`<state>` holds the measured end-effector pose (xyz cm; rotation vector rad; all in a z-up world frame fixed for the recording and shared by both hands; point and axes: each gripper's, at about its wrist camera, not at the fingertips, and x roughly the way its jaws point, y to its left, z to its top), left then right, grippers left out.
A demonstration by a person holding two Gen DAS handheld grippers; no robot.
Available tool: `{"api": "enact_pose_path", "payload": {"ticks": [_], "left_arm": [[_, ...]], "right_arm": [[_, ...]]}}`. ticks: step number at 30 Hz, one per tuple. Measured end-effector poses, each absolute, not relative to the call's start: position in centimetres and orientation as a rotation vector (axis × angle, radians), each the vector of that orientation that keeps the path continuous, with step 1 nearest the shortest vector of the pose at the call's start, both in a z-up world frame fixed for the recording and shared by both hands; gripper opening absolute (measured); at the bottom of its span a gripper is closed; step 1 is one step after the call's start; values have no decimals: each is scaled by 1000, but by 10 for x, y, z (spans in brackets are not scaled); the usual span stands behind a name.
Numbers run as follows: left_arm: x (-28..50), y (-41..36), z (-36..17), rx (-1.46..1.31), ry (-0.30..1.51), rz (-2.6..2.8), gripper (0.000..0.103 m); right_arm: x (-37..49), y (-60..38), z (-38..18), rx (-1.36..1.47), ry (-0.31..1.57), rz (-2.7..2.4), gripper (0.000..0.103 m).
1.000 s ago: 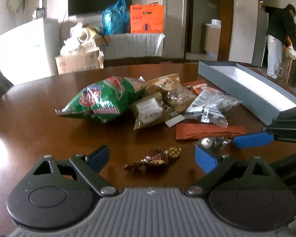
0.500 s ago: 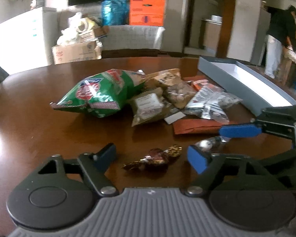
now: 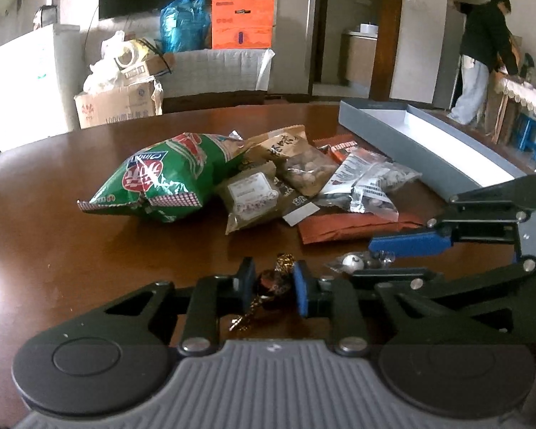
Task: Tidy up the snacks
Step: 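Grasp the gold-wrapped chocolate with the left tool while the right tool grasps a small clear packet, then carry the chocolate and clear packet over the white box with both tools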
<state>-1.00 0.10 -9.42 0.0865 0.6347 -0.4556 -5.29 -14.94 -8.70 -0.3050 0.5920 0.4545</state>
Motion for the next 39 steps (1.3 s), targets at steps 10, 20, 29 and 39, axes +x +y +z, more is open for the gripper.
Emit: {"api": "enact_pose_path", "payload": {"ticks": [10, 20, 29, 39], "left_arm": [[-10, -3, -95, 112, 628, -445, 20], [-10, -9, -94, 129, 625, -393, 20], [-10, -15, -85, 124, 602, -365, 20], [-11, -28, -83, 131, 608, -363, 20]], "right_arm": [[-56, -147, -85, -310, 604, 458, 27], [-56, -152, -83, -268, 634, 437, 27], [-60, -162, -76, -234, 630, 409, 26], [-68, -173, -68, -230, 617, 398, 25]]}}
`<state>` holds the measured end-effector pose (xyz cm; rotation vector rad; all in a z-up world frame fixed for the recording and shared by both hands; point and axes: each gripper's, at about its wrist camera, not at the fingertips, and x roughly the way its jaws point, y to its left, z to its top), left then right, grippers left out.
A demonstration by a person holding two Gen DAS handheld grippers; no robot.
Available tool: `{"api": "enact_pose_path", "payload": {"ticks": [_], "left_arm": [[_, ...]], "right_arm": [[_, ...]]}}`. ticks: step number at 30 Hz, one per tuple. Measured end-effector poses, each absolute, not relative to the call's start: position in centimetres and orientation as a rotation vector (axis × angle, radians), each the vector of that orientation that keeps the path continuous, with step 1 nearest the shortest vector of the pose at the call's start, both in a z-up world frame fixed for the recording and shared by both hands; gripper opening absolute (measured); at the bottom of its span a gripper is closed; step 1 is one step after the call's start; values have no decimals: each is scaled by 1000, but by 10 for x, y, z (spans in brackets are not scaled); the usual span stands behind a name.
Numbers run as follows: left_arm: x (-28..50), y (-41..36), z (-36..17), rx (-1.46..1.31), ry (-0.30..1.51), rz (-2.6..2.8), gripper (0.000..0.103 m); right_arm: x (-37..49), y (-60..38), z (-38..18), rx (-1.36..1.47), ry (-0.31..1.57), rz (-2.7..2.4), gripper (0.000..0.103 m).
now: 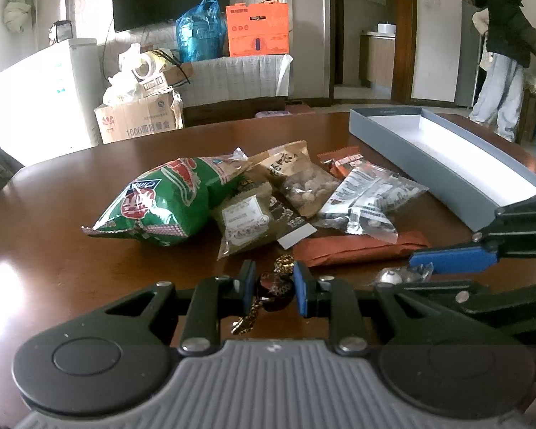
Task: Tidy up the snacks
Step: 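Carry the chocolate and clear packet over the white box with both tools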
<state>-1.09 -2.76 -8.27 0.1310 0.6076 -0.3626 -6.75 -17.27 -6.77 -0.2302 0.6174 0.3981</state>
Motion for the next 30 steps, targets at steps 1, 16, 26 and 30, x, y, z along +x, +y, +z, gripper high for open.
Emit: {"api": "enact_pose_path", "payload": {"ticks": [1, 16, 26, 30], "left_arm": [[-11, -28, -82, 130, 607, -362, 20], [-14, -43, -81, 124, 619, -378, 20], [-12, -59, -62, 130, 587, -402, 20], [-8, -71, -50, 137, 561, -419, 20]], "right_arm": [[-68, -174, -67, -226, 614, 396, 25], [-75, -185, -61, -219, 598, 382, 19], [-83, -199, -40, -203, 538, 349, 19], [-85, -210, -28, -201, 509, 328, 19]]}}
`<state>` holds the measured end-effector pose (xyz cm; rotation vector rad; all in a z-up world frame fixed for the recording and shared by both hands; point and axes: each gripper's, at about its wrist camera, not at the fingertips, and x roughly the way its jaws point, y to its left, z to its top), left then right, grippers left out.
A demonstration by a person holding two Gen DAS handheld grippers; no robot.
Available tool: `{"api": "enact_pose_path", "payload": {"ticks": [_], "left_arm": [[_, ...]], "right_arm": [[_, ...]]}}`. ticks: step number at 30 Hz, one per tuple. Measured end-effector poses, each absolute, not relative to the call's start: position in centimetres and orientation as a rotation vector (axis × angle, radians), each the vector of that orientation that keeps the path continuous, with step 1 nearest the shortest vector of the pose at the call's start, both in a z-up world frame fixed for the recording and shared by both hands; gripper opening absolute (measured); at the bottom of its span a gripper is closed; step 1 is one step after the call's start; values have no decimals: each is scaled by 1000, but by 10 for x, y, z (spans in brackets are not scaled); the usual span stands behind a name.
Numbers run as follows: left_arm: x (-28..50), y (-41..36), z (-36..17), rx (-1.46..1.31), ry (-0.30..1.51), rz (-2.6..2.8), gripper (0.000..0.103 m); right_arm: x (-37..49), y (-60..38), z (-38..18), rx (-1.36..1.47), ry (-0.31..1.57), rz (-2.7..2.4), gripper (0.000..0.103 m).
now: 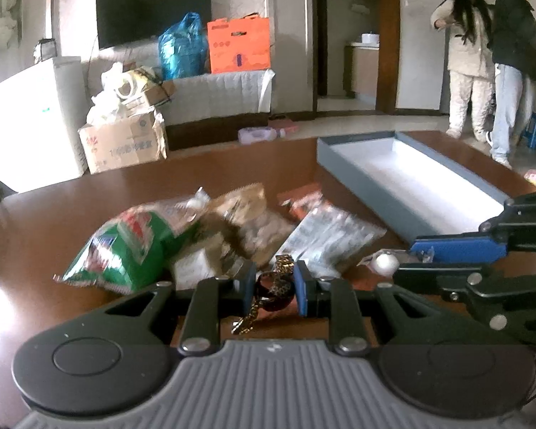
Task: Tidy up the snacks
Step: 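Carry the chocolate and clear packet over the white box with both tools, then open both tools to drop the chocolate and packet into the box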
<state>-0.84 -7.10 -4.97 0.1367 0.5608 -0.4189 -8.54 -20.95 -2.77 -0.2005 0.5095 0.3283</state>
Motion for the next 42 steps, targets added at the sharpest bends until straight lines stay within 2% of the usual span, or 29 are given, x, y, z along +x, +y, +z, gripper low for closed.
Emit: {"api": "enact_pose_path", "payload": {"ticks": [19, 31, 42], "left_arm": [[16, -187, -23, 96, 519, -564, 20], [53, -287, -22, 157, 503, -619, 20], [77, -341, -50, 184, 541, -604, 20]], "right_arm": [[-80, -302, 5, -193, 502, 132, 19], [-59, -380, -26, 8, 541, -30, 19], [-37, -387, -48, 17, 588, -56, 19]]}}
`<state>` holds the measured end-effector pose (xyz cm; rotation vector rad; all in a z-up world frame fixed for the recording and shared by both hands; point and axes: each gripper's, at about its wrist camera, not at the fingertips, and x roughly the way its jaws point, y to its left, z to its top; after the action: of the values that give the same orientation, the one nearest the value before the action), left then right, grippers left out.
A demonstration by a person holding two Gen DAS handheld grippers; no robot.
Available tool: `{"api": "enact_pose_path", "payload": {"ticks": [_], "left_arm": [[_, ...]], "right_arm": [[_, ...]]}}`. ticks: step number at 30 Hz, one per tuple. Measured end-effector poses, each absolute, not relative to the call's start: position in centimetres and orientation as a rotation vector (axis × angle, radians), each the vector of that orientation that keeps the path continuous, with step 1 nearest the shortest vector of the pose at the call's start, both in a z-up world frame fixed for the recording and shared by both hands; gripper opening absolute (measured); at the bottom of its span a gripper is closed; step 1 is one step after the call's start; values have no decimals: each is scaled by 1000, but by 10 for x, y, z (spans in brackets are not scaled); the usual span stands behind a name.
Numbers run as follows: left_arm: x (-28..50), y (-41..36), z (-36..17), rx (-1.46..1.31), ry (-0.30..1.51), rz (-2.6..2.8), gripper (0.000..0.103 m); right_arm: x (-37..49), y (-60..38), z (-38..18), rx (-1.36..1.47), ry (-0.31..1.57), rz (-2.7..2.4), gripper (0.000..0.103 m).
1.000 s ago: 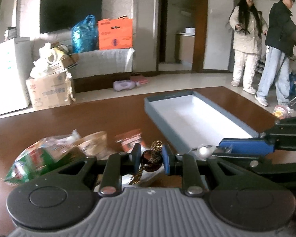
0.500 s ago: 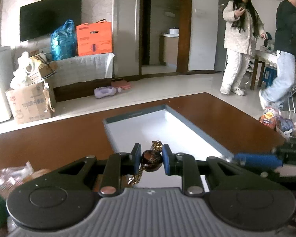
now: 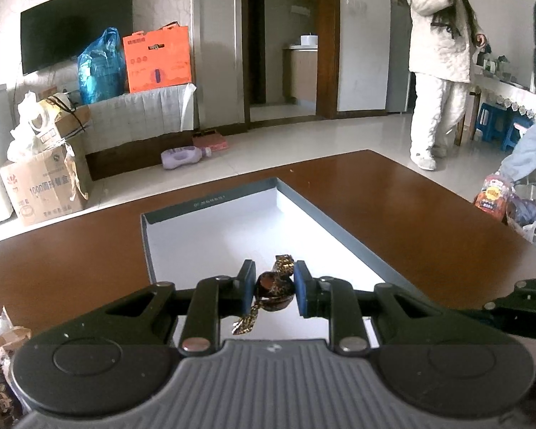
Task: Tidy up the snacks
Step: 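Open both tools to drop the chocolate and packet into the box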
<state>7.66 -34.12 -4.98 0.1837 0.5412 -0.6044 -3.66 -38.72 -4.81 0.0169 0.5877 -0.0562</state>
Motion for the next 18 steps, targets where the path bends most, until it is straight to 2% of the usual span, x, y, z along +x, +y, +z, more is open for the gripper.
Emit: {"api": "enact_pose_path", "payload": {"ticks": [18], "left_arm": [[101, -332, -62, 175, 549, -543, 20]], "right_arm": [[-29, -379, -51, 1, 607, -33, 21]]}}
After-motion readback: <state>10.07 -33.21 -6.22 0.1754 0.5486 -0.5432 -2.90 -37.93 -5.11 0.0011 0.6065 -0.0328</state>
